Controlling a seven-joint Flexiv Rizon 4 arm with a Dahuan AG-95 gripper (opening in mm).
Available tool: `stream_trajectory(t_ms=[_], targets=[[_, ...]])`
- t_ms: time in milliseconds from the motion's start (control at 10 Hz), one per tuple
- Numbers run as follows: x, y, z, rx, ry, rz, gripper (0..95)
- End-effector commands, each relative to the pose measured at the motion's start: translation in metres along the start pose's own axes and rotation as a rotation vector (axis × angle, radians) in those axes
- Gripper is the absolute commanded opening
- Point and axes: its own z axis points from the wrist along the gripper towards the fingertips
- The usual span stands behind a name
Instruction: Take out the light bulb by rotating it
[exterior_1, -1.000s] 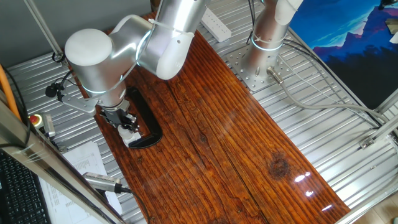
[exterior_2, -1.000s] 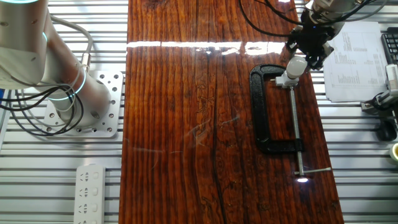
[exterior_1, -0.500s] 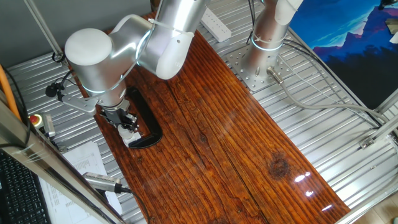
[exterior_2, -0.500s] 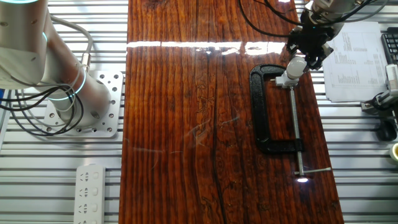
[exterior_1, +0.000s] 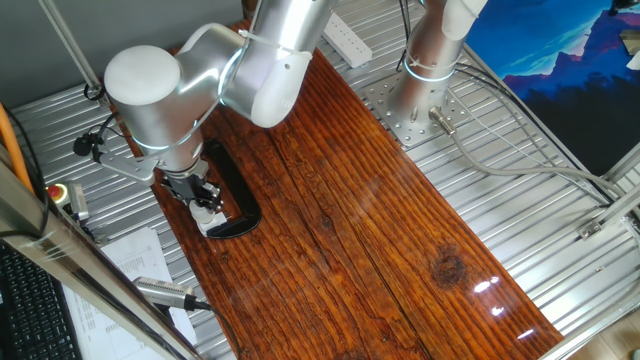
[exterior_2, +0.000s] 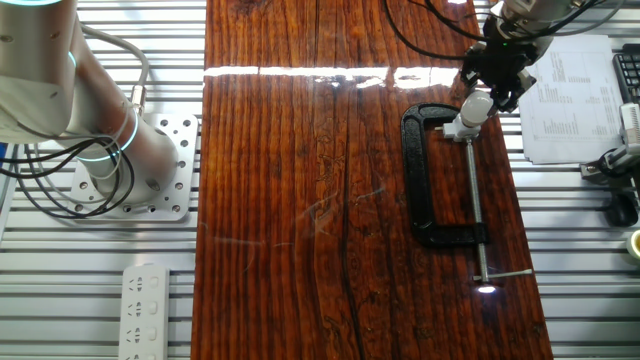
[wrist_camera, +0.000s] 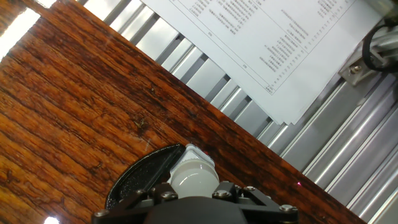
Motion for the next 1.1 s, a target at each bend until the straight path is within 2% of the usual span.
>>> stream_trajectory(t_ms=[100, 1000, 1100], targets=[[0.0004, -0.0006, -0.0001, 0.002, 0.001, 0.0, 0.0], [0.0004, -0.0006, -0.0001, 0.002, 0.001, 0.0, 0.0], [0.0009, 0.0012, 0.001, -0.037, 0.011, -0.34, 0.0]])
